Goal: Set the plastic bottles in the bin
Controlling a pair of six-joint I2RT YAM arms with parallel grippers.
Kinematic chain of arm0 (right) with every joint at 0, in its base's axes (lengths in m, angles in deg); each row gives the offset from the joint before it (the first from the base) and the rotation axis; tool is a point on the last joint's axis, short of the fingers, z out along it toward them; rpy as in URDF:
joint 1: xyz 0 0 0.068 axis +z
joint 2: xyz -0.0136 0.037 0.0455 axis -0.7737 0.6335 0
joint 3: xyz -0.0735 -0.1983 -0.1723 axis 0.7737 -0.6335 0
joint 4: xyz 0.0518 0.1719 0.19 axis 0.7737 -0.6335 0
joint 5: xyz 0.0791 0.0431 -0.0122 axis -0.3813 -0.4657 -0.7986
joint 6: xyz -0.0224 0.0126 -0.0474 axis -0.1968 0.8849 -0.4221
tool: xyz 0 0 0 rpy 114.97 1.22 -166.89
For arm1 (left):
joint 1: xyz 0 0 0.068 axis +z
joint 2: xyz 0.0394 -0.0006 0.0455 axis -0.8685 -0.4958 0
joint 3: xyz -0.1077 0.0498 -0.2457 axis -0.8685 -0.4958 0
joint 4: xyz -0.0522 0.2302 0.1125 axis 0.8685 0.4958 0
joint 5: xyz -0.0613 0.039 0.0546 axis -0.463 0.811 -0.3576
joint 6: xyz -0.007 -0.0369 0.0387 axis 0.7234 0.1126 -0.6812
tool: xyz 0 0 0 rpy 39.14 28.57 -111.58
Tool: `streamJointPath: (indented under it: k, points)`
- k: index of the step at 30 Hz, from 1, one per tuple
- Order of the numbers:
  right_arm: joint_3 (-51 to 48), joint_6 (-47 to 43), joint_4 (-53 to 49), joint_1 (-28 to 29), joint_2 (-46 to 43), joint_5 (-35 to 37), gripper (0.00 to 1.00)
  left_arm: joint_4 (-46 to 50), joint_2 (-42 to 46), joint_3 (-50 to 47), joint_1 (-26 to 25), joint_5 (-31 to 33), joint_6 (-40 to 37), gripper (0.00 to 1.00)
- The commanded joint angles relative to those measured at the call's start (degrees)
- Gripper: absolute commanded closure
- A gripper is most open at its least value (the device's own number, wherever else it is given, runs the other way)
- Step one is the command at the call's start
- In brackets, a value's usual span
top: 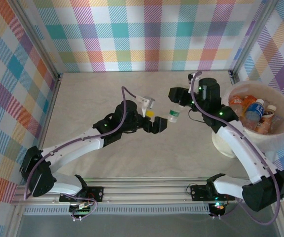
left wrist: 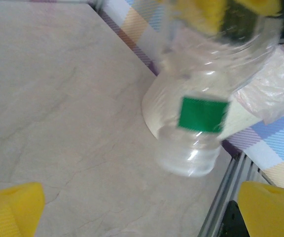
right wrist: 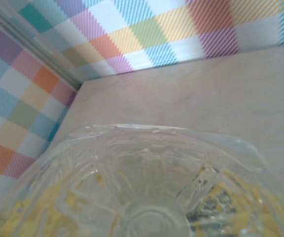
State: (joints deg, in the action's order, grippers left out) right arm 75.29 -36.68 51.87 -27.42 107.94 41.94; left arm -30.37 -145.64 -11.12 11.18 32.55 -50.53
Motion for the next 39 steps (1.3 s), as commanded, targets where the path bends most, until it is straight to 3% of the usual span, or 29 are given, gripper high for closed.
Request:
streamJointPath:
  k: [1,6,11,18,24,32,39]
  points:
    - [5.5,-10.2,-7.9,-0.6,-2.9,11.7,0.53,-2.2,2.6,-2.8,-0.4,7.0,2.1,0.0]
    - [11.7,-19.9,-12.2,-2.8,-4.6,25.0,0.53,-2.9,4.5,-6.8,-0.4,16.8,4.3,0.0]
    - [14.0,-27.4,-11.0,-6.9,-5.6,33.6,0.52,-2.9,4.9,-8.7,-0.4,23.3,6.9,0.0]
    - [17.6,-31.5,-15.4,-19.5,-5.8,34.7,0.52,-0.6,3.8,-7.9,-0.4,25.9,9.3,0.0]
    - [13.7,-39.5,-13.0,-25.6,-7.3,46.4,0.52,1.8,0.7,-4.9,-0.3,27.2,13.1,0.0]
    - [11.1,-42.4,-9.7,-37.7,-7.2,46.7,0.52,3.7,-4.3,0.1,-0.3,24.2,15.8,0.0]
    - [13.4,-40.3,-18.7,-43.3,-2.2,44.5,0.46,5.2,-6.9,2.5,-0.3,23.6,17.9,0.0]
